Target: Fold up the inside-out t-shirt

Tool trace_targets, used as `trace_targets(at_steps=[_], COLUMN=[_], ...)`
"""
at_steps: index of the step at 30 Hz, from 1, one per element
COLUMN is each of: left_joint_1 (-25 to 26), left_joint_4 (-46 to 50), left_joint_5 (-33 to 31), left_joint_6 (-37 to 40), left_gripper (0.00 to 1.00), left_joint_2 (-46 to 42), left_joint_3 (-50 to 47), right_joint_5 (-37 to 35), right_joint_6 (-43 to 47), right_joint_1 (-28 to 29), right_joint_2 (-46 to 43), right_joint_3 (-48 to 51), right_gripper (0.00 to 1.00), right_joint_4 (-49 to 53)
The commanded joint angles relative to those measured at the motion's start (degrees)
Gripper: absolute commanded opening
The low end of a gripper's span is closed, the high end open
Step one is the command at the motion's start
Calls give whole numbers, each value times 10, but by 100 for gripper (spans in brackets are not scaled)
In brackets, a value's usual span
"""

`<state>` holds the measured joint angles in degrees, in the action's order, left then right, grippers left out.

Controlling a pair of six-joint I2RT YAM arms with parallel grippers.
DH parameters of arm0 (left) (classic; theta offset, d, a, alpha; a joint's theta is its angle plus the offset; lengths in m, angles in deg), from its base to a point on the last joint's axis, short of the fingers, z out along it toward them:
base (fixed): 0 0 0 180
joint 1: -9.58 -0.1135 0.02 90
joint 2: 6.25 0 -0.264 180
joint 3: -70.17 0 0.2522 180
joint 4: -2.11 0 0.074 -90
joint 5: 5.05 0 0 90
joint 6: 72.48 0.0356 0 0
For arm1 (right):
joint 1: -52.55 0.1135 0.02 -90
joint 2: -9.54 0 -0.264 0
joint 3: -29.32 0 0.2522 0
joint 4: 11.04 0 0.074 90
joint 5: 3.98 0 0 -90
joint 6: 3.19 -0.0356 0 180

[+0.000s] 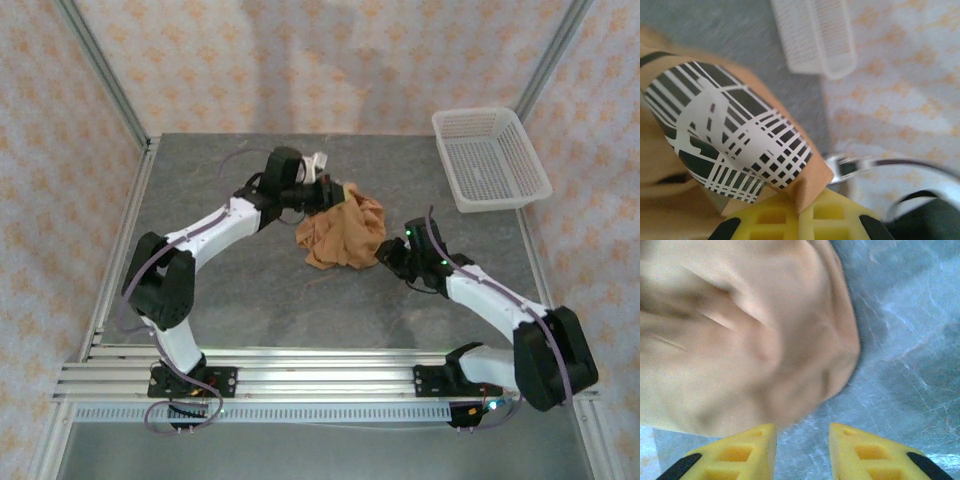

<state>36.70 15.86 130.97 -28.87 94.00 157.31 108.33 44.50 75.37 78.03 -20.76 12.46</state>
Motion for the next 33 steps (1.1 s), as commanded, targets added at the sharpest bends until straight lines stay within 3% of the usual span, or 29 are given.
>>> trace_targets(at_steps=[1,4,8,15,16,18,22,26,30,33], left_joint_1=[-7,-5,0,0,0,-4,-29,-80,-97,-77], left_joint_4=[-47,-65,-75,-65,-61,-41,15,4,-47,-75], left_joint_5=[-2,-5,-13,-21,-21,-23,-45,-54,-43,-48], left_joint_6=[19,16,16,28,32,46,90,91,60,43], left_gripper=[0,0,0,0,0,0,0,0,0,0], left_joint_2=[-36,-51,-65,-68,-67,-68,-72,-54,-28,-26], left_joint_3=[-67,-112,-149,-156,-154,-149,-149,-185,-217,-226], right_joint_5=[-43,-33,-26,-30,-25,-26,-40,-59,-81,-61], right_joint_6=[44,49,75,74,74,81,93,95,82,28], right_joint_1=[1,1,4,15,14,13,3,-44,-85,-86], right_joint_2=[-18,17,109,267,285,305,230,87,-57,-139], right_joint_3=[-42,-72,-148,-246,-267,-321,-378,-370,-254,-90], right_gripper=[29,29,38,45,39,3,0,0,0,0], right_joint_4=[69,51,67,61,66,106,180,233,229,157])
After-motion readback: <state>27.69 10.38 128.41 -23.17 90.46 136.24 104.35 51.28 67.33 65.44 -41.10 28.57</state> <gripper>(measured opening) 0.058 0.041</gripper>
